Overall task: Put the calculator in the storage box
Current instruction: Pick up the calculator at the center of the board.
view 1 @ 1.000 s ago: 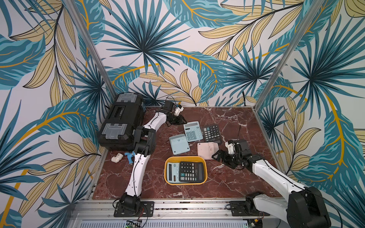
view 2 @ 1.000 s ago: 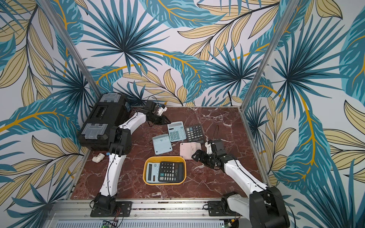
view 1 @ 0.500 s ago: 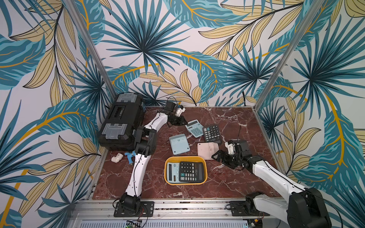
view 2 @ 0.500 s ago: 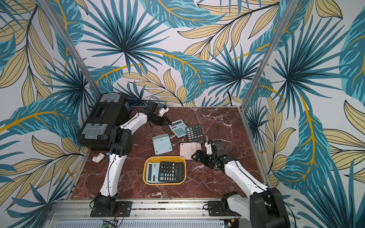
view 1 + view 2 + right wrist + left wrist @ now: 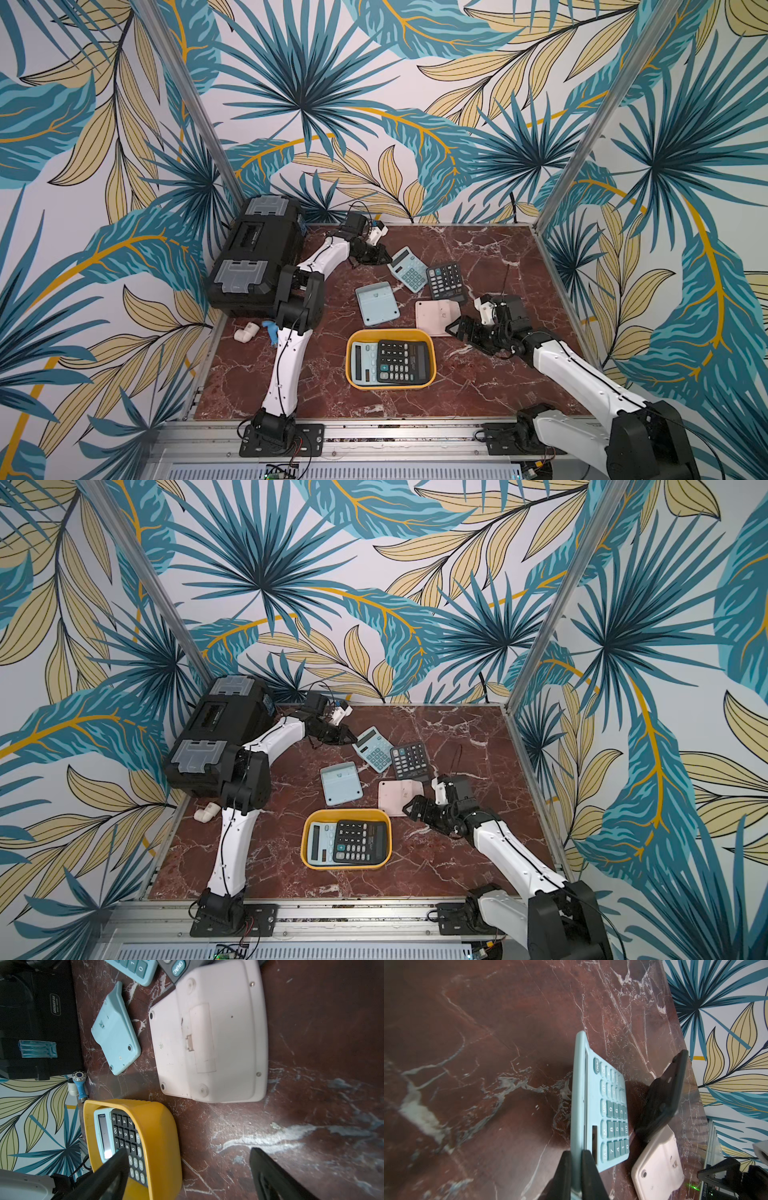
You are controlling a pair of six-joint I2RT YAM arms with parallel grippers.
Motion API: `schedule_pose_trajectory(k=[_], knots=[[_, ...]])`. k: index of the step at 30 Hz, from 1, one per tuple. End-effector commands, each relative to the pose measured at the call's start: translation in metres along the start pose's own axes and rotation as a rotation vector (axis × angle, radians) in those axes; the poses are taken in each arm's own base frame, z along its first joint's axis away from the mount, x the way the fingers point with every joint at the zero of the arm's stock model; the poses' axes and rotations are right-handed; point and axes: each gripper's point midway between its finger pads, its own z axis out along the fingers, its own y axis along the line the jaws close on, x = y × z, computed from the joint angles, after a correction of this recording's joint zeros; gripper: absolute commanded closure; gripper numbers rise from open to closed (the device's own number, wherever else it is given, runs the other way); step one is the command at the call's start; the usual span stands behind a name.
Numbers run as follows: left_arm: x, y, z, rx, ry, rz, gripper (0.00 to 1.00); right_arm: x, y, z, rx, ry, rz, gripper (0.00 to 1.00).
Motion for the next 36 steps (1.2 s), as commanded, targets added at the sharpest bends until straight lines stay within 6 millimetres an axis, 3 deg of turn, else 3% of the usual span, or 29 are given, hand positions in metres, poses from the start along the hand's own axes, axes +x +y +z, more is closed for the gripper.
schedule_pose_trajectory(k=[1, 10, 17, 36], knots=[[-0.024, -0.011, -0.044, 0.002, -0.104, 0.0, 1.0, 0.007, -0.003, -0.002, -0.001, 0.009, 0.017, 0.01], [-0.008, -0.005, -0.076, -0.023, -0.174, -0.106, 1.0, 0.007, -0.001, -0.005, -0.012, 0.0, 0.031, 0.01], [-0.003, -0.012, -0.105, -0.037, -0.24, -0.199, 1.0, 0.006, 0.008, -0.011, -0.044, -0.009, 0.039, 0.01], [0.033, -0.064, -0.16, 0.072, -0.372, -0.341, 1.0, -0.008, 0.022, -0.023, -0.09, -0.081, 0.054, 0.0]])
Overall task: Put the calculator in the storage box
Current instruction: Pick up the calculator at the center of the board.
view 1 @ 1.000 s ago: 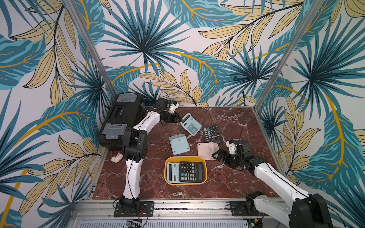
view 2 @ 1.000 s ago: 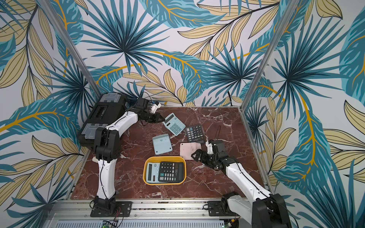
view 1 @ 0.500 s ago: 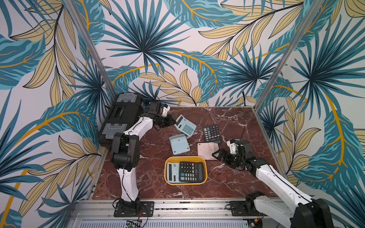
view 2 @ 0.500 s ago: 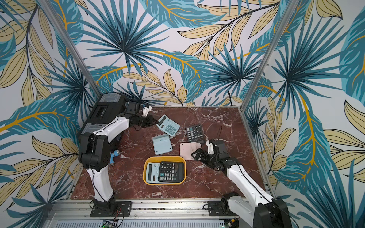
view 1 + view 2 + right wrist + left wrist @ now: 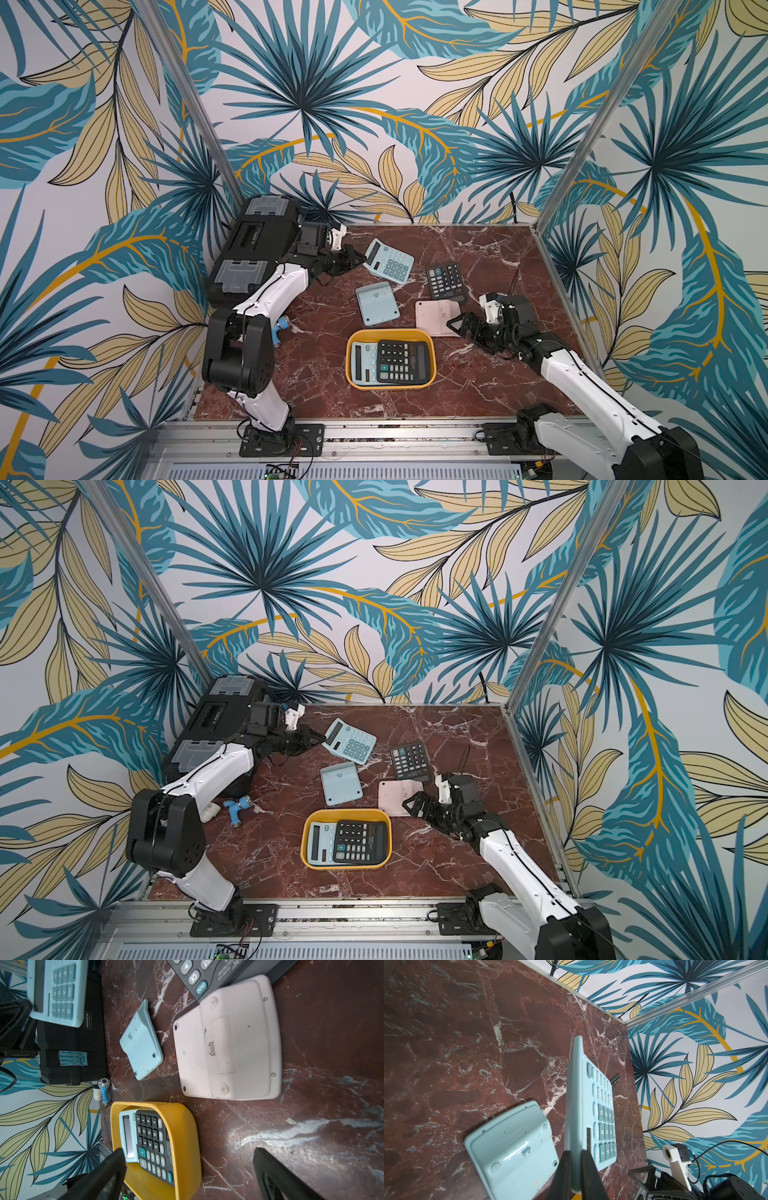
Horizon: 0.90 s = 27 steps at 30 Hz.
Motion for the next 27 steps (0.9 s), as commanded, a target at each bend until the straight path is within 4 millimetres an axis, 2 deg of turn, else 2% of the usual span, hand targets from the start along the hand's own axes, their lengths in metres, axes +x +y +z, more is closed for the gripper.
schedule_pose_trajectory(k=[1, 13, 21, 23, 27], knots=[[-0.005, -0.021, -0.017, 0.085, -0.073, -0.016, 1.0, -0.004, 0.004, -0.003, -0.022, -0.024, 0.023, 0.01], [0.032, -0.04, -0.045, 0.194, -0.14, -0.098, 1.0, -0.024, 0.043, -0.008, -0.232, -0.116, 0.046, 0.0], [0.06, -0.045, -0.042, 0.243, -0.136, -0.132, 1.0, -0.039, 0.088, -0.012, -0.472, -0.115, 0.049, 0.0], [0.066, -0.045, -0.041, 0.25, -0.138, -0.14, 1.0, -0.044, 0.097, -0.015, -0.521, -0.128, 0.06, 0.04], [0.078, -0.043, -0.04, 0.268, -0.14, -0.157, 1.0, -0.051, 0.108, -0.019, -0.578, -0.135, 0.078, 0.18]])
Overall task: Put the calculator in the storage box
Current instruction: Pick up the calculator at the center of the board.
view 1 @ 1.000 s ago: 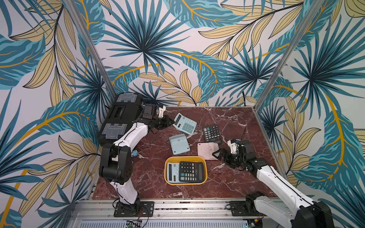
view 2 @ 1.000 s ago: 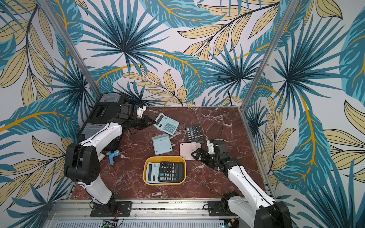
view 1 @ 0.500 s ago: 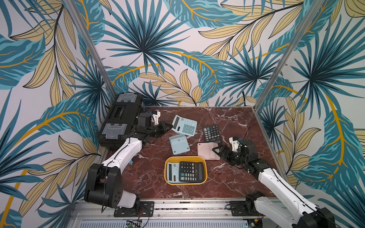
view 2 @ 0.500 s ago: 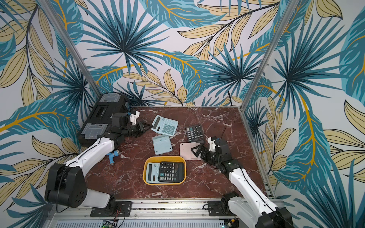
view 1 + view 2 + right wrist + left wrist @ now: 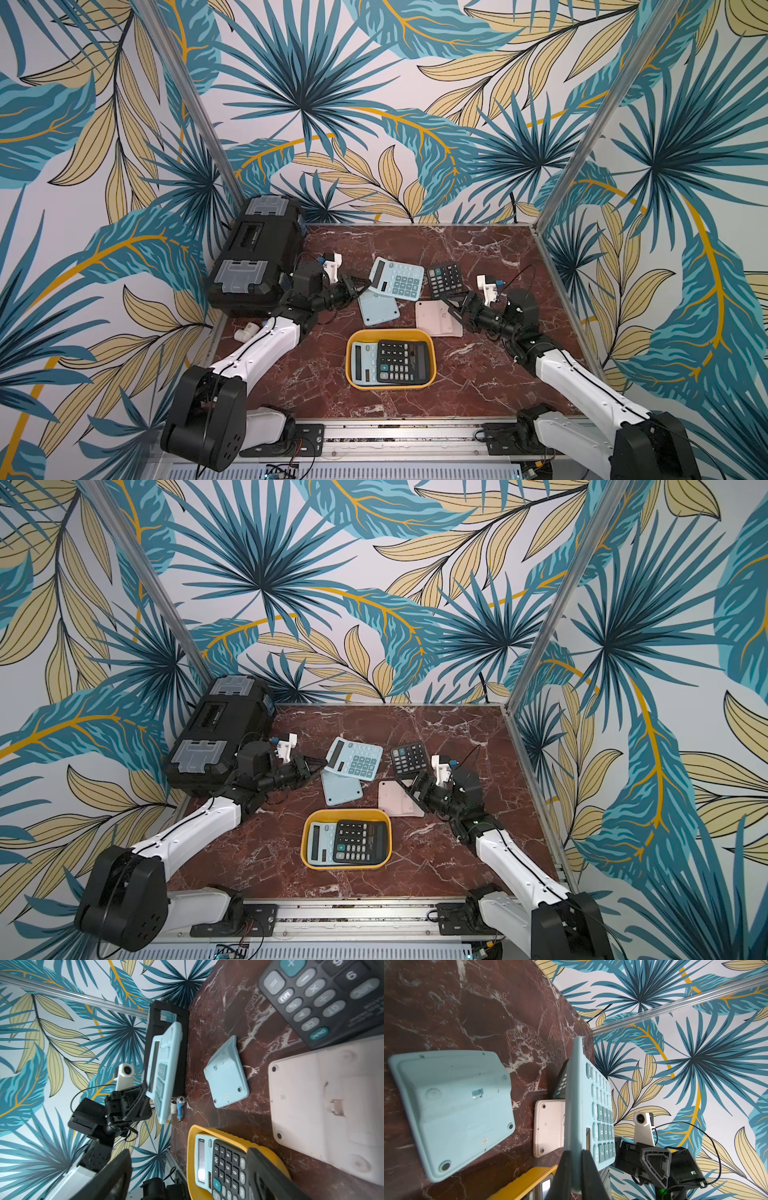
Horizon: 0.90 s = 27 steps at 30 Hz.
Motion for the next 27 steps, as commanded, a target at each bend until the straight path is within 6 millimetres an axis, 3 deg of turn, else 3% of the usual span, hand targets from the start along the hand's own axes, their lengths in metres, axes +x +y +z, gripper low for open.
schedule_pose_trajectory(k=[1, 6, 18, 27], knots=[[0.0, -0.019, -0.006, 0.086, -0.048, 0.029, 1.0, -0.006, 0.024, 0.001, -0.116, -0.013, 0.005, 0.2], [0.011, -0.023, -0.011, 0.104, -0.051, 0.031, 1.0, -0.008, 0.025, 0.009, -0.139, 0.005, 0.036, 0.31], [0.023, -0.027, -0.019, 0.106, -0.044, 0.051, 1.0, 0.001, 0.037, 0.028, -0.203, 0.058, 0.05, 0.37], [0.028, -0.028, -0.019, 0.114, -0.037, 0.05, 1.0, 0.01, 0.045, 0.043, -0.224, 0.084, 0.047, 0.49]])
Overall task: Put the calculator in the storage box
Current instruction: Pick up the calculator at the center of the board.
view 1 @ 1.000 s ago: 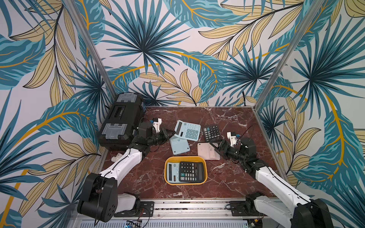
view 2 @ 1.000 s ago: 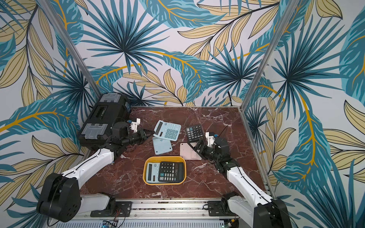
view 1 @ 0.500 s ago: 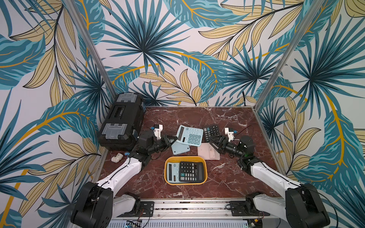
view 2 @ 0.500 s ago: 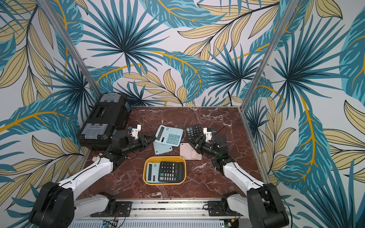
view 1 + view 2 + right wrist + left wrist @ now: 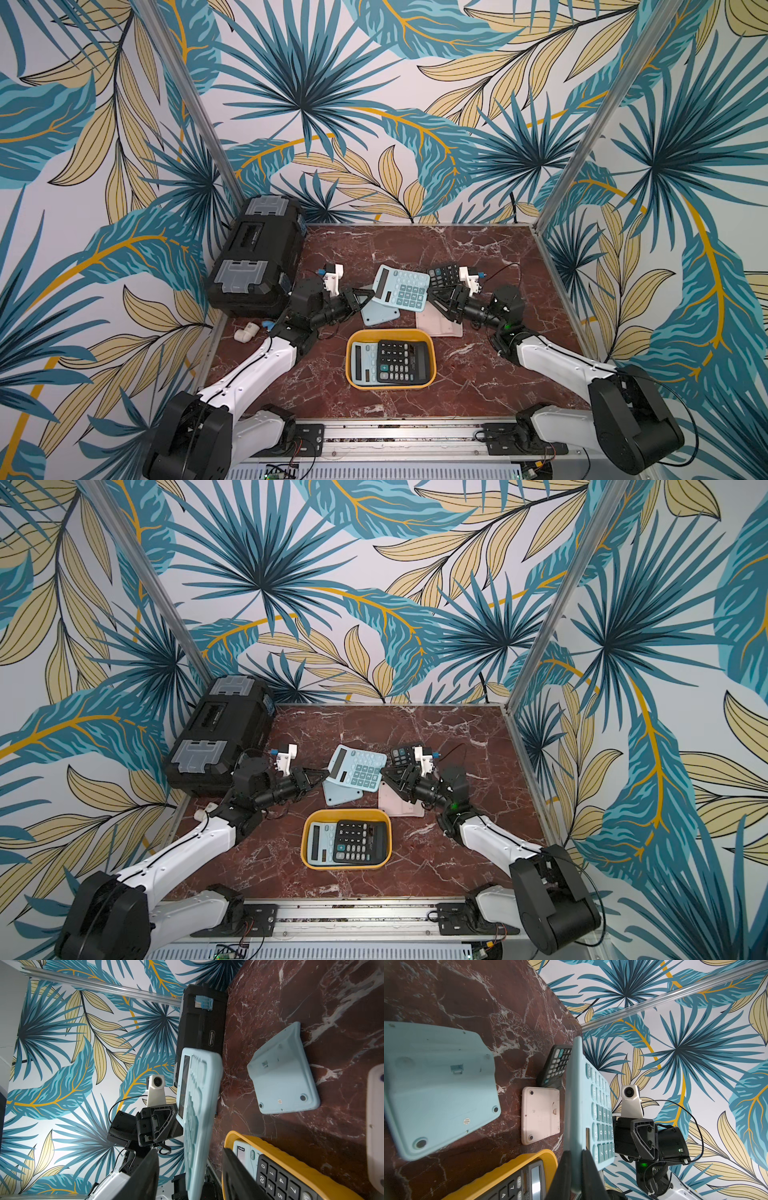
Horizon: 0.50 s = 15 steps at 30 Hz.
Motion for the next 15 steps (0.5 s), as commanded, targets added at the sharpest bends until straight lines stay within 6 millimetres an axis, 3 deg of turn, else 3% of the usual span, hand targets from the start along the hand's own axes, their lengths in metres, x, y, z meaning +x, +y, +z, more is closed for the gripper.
schedule_pose_trajectory(k=[1, 15], knots=[[-0.0015, -0.0139, -0.0033, 0.053, -0.023, 0.032, 1.0, -0.0006, 0.0107, 0.0064, -0.037, -0.002, -0.022, 0.5], [0.0035, -0.0124, -0.0026, 0.049, -0.018, 0.034, 1.0, 0.0036, 0.0067, 0.0125, -0.034, 0.01, -0.016, 0.7]])
